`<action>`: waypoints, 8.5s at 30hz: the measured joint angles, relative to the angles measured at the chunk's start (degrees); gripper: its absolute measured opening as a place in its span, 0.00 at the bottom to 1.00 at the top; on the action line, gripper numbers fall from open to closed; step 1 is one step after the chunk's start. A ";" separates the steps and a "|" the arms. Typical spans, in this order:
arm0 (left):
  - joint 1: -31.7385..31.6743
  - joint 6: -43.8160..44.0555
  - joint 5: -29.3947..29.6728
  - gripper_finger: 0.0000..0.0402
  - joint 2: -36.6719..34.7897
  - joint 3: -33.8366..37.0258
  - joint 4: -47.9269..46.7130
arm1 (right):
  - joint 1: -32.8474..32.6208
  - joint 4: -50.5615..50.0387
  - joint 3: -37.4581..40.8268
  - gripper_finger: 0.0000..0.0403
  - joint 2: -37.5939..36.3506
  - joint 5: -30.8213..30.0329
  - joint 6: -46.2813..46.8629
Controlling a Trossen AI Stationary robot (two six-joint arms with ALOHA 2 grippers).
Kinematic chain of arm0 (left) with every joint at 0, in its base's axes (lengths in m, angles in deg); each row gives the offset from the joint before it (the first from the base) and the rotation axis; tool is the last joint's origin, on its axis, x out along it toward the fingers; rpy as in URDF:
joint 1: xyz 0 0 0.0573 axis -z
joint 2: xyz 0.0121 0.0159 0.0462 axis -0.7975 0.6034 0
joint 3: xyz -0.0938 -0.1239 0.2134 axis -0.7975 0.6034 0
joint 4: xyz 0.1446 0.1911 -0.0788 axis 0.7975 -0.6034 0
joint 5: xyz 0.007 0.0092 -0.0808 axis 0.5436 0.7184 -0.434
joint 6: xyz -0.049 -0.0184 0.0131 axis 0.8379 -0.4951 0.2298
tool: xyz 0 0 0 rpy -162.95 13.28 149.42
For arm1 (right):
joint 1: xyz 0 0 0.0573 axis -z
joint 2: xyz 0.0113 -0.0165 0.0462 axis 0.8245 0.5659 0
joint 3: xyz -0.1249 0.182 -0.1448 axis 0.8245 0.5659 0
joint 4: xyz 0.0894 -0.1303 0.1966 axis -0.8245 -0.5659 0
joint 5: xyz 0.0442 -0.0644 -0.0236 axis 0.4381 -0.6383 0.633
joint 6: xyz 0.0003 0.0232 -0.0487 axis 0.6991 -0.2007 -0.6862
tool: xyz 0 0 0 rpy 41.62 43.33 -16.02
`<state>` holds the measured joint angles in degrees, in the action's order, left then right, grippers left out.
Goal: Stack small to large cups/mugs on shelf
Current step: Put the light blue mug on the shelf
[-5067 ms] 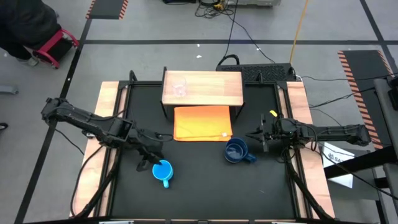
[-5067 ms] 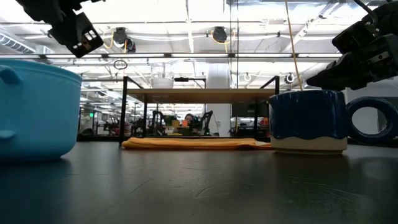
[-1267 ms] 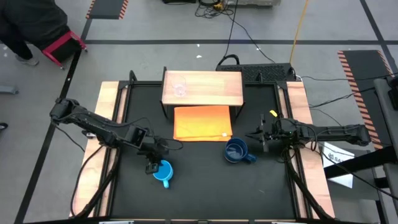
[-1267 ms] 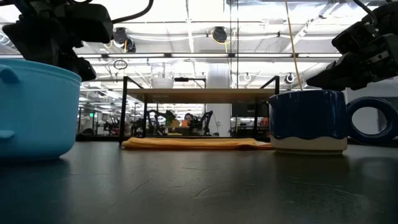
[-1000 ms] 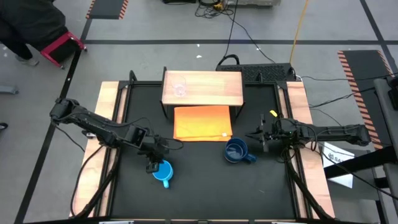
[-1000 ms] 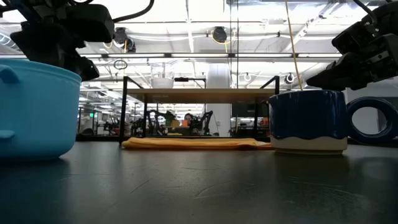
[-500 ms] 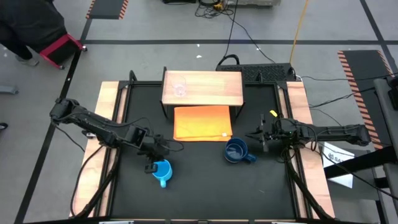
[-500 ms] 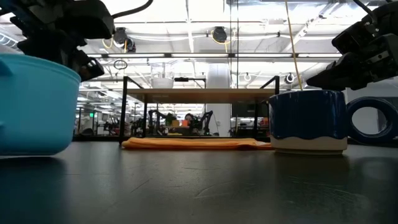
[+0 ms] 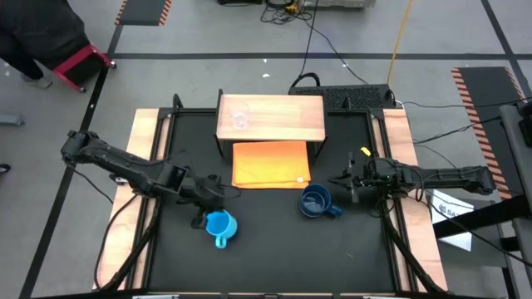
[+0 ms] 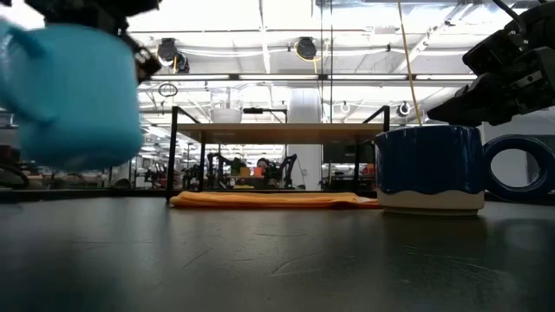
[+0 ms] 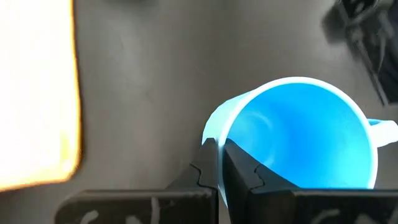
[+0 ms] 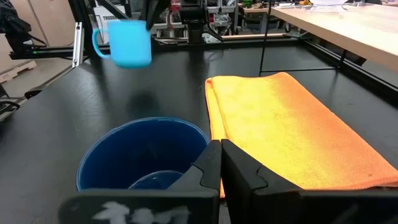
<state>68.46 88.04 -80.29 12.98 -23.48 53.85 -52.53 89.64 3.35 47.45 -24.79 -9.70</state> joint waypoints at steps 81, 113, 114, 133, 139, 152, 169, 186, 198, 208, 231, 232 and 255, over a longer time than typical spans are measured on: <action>-10.88 -6.16 28.95 0.01 -47.01 42.45 46.91 | 0.00 -0.24 0.02 0.00 -0.01 0.03 0.20; -25.42 -10.04 9.43 0.01 -30.72 24.72 47.95 | 0.00 -0.07 0.00 0.00 -0.02 0.01 -0.50; -26.30 -9.98 9.11 0.01 -28.99 22.83 47.72 | 0.00 -0.07 0.02 0.00 0.00 0.01 -0.50; -38.75 -10.19 -6.52 0.01 -1.75 3.73 50.84 | 0.00 -0.07 0.02 0.00 -0.02 0.03 -0.09; -43.98 -8.74 -11.64 0.01 0.46 -0.93 49.40 | 0.00 -0.07 0.00 0.00 -0.02 0.03 0.04; -49.27 -13.14 -19.92 0.01 8.99 -25.90 19.52 | 0.01 -0.07 0.00 0.00 -0.02 0.03 -0.48; -53.69 -20.41 -23.48 0.01 23.97 -47.81 -1.30 | 0.01 -0.07 0.00 0.00 -0.02 0.03 -0.48; -58.07 -26.14 -28.25 0.01 36.35 -69.98 -14.92 | 0.00 -0.07 0.02 0.00 0.00 0.03 -0.28; -58.19 -39.14 -28.90 0.01 43.35 -81.78 -29.87 | 0.00 -0.06 0.02 0.00 -0.01 0.03 0.57; -56.92 -41.93 -28.36 0.01 45.34 -85.29 -31.42 | 0.02 0.00 0.00 0.00 0.00 0.03 0.55; -53.59 -49.02 -23.38 0.01 47.66 -85.26 -40.19 | 0.01 0.00 0.01 0.00 -0.01 0.03 0.44; -53.45 -49.10 -23.35 0.01 47.81 -85.26 -40.24 | 0.01 0.00 0.01 0.00 -0.02 0.03 0.41; -51.83 -50.36 -18.85 0.01 50.17 -85.22 -40.45 | 0.00 0.00 0.00 0.00 -0.02 0.03 0.11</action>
<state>16.64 37.68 -99.14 63.15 -108.70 13.40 -52.53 89.64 3.34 47.43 -24.76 -9.59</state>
